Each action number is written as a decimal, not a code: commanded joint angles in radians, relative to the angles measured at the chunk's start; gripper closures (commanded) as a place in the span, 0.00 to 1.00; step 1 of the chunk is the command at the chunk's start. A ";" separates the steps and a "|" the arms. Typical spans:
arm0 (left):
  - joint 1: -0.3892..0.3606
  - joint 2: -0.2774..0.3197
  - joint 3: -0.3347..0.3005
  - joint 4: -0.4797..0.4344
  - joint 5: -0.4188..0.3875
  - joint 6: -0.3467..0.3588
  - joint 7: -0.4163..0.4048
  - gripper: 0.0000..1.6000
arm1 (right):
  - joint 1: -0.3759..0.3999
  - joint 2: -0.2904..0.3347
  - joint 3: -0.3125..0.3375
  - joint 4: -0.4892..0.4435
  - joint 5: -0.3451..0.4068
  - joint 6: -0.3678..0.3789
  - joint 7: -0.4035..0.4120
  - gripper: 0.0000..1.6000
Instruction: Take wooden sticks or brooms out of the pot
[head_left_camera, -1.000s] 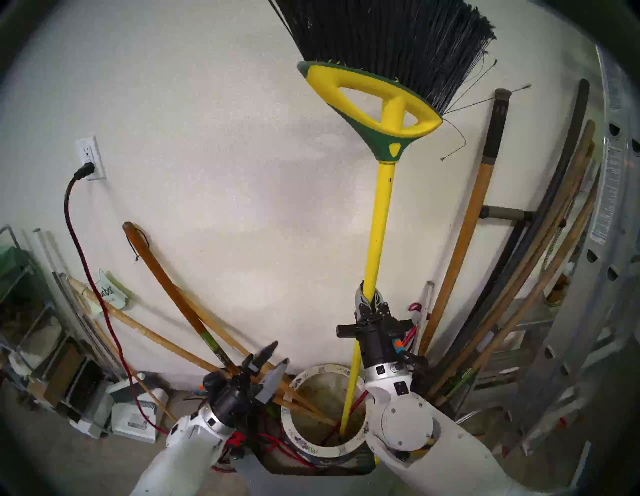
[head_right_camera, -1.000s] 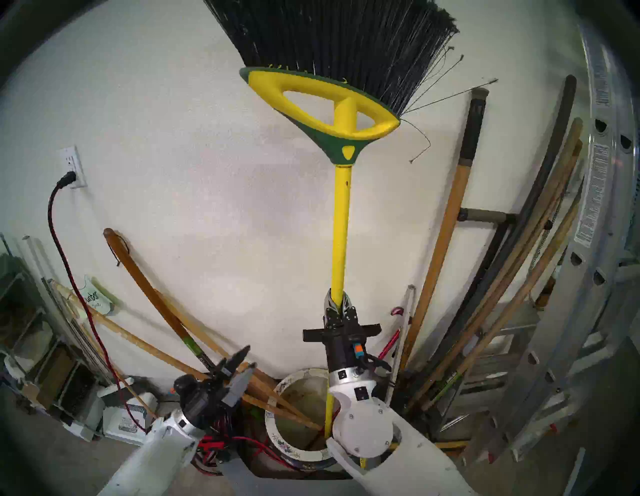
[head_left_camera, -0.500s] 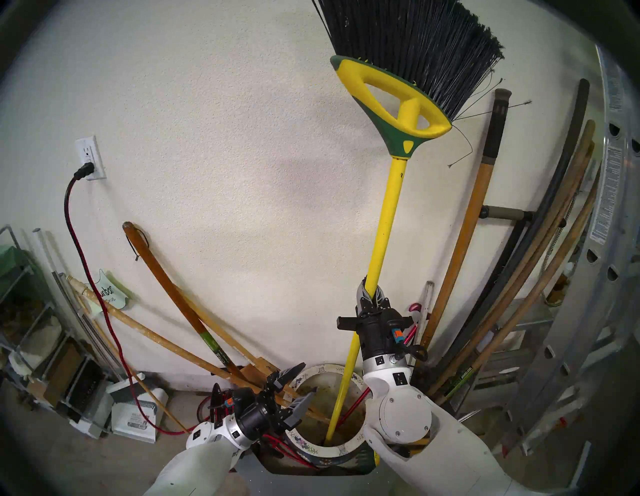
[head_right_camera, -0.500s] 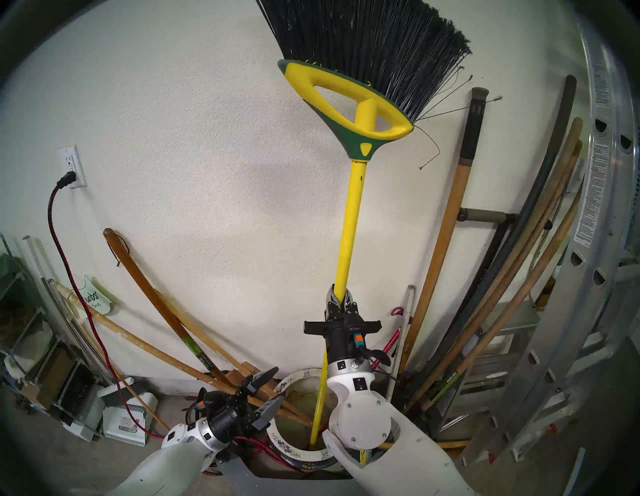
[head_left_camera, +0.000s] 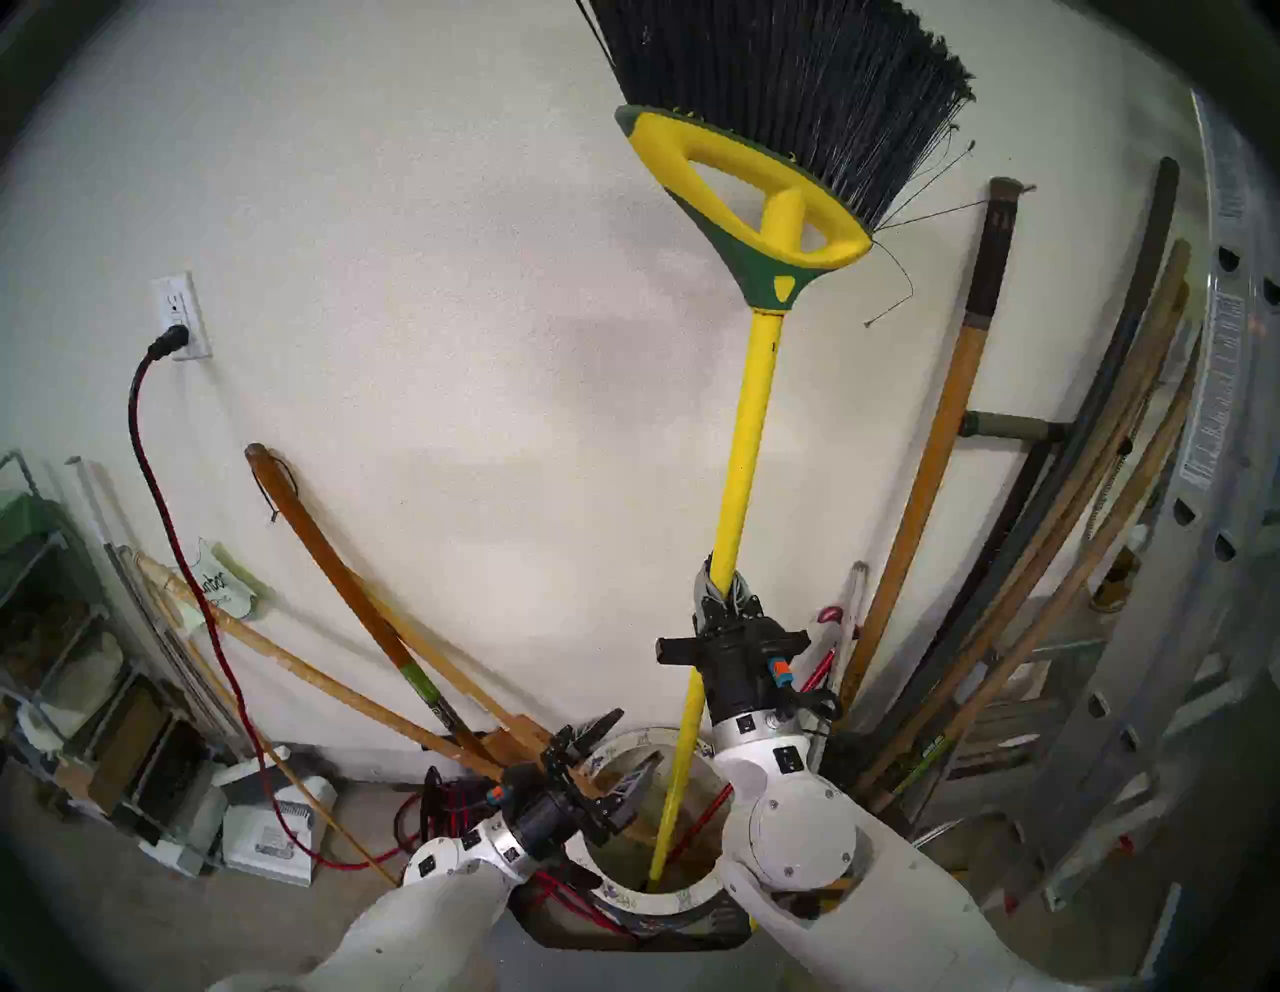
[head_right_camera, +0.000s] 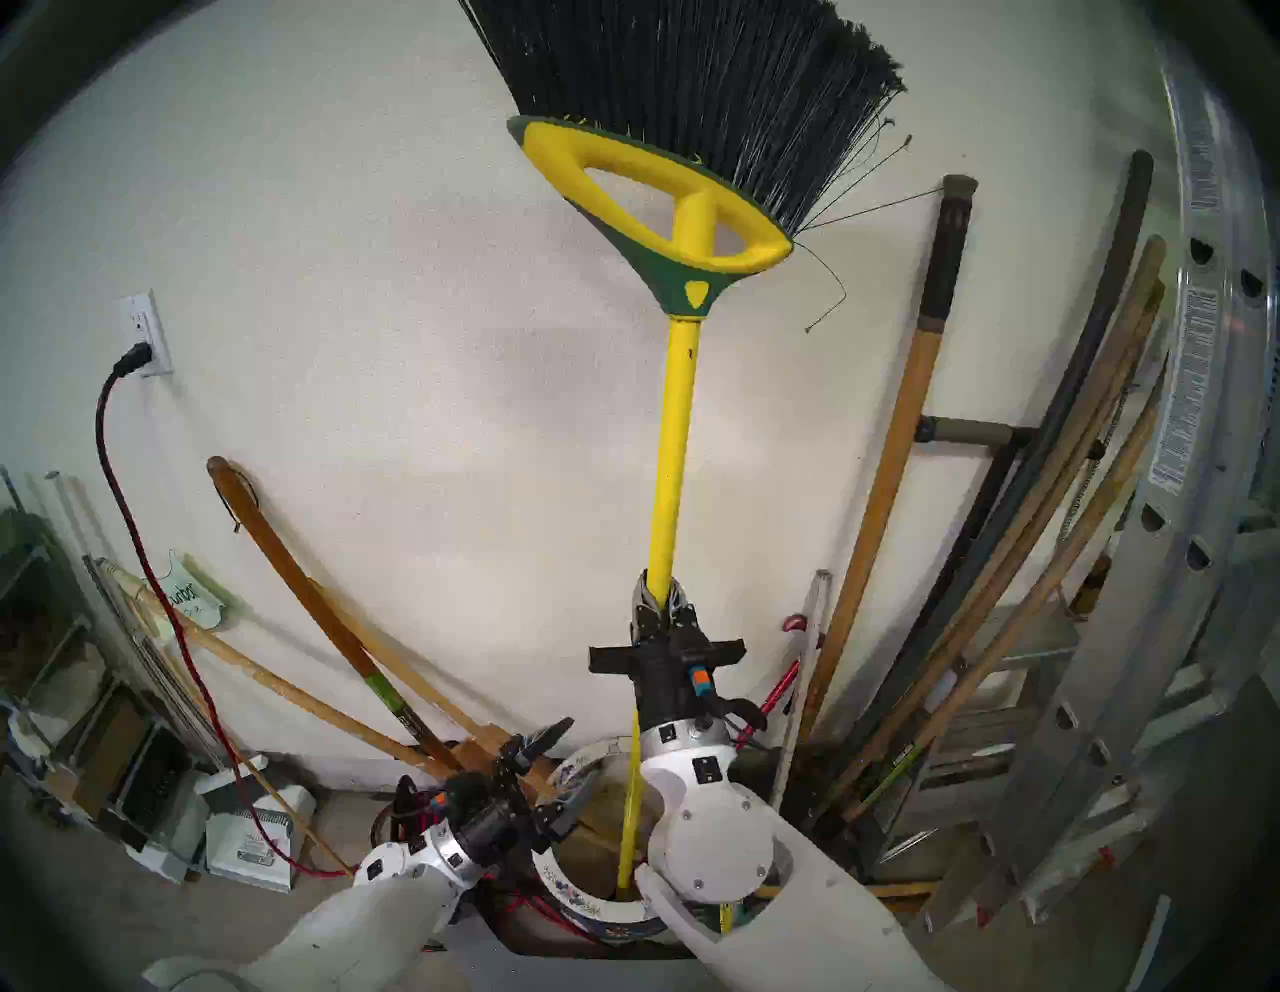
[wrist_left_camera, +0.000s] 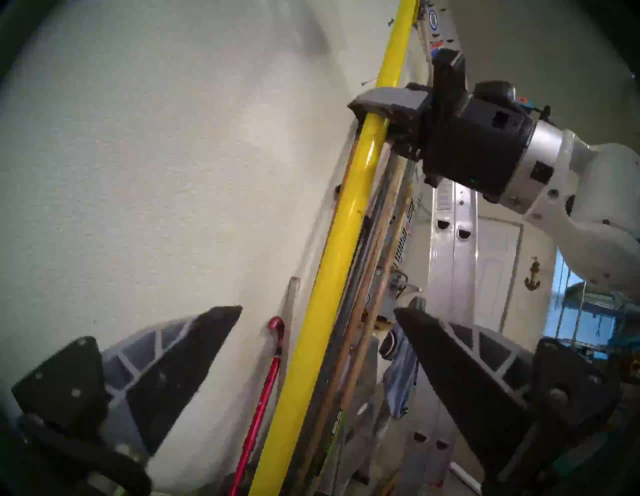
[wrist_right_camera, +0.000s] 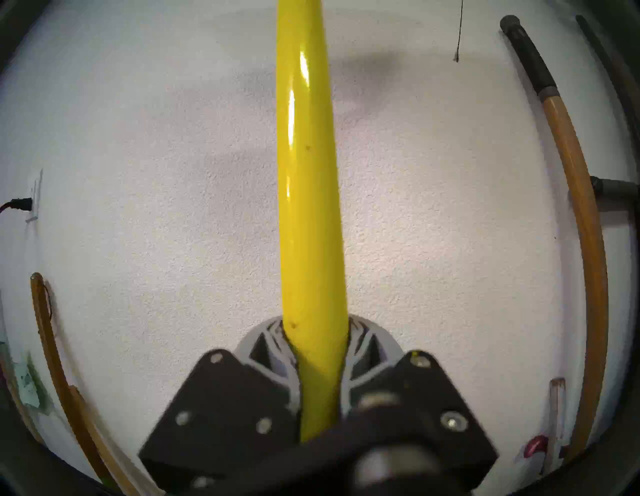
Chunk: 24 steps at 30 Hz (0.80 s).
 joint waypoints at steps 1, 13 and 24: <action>-0.037 0.004 0.080 0.019 0.029 -0.024 -0.102 0.00 | 0.039 -0.024 0.009 -0.039 0.004 -0.002 0.002 1.00; -0.135 -0.015 0.178 0.102 0.051 -0.056 -0.062 0.00 | 0.034 -0.032 0.024 -0.066 0.025 0.007 0.007 1.00; -0.204 -0.046 0.219 0.225 0.047 -0.122 -0.020 0.00 | 0.007 -0.028 0.009 -0.108 0.041 0.032 0.011 1.00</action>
